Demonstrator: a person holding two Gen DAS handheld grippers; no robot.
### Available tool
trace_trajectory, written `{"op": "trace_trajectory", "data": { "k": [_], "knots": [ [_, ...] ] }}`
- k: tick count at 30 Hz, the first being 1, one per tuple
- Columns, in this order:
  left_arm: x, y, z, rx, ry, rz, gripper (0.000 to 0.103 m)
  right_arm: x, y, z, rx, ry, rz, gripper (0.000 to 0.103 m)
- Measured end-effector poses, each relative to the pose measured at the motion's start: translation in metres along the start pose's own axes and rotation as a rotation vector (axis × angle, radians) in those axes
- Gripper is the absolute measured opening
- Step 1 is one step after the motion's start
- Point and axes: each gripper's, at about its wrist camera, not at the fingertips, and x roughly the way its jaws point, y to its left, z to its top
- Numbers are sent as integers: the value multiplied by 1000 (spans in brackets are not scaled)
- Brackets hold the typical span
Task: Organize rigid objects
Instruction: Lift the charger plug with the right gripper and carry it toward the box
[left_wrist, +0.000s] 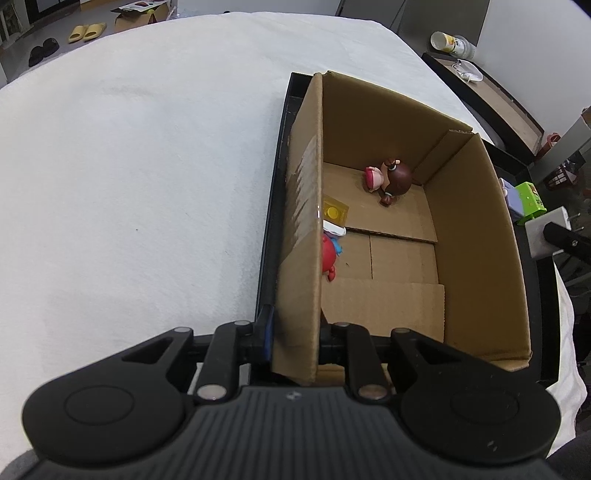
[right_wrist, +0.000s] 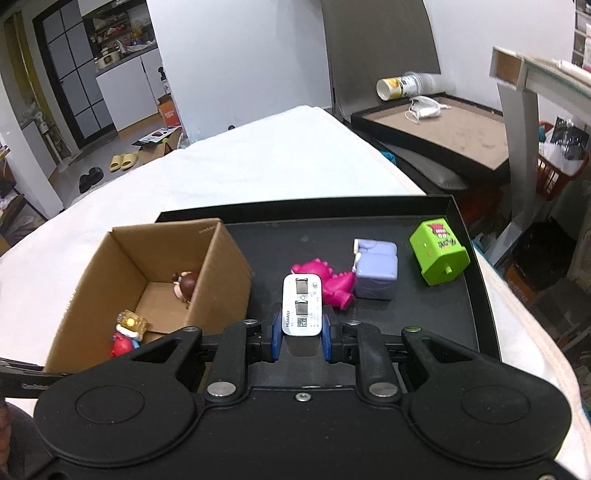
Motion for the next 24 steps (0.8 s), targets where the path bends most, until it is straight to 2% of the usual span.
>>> {"op": "trace_trajectory", "data": {
  "k": [11,24],
  "knots": [
    [0,8,-1,-20,2,-55,20,-22,26,26,-20,-43,1,20],
    [1,18,0,-33,5,-100,21,-26,70,43,-92,-52,10,20]
  ]
}}
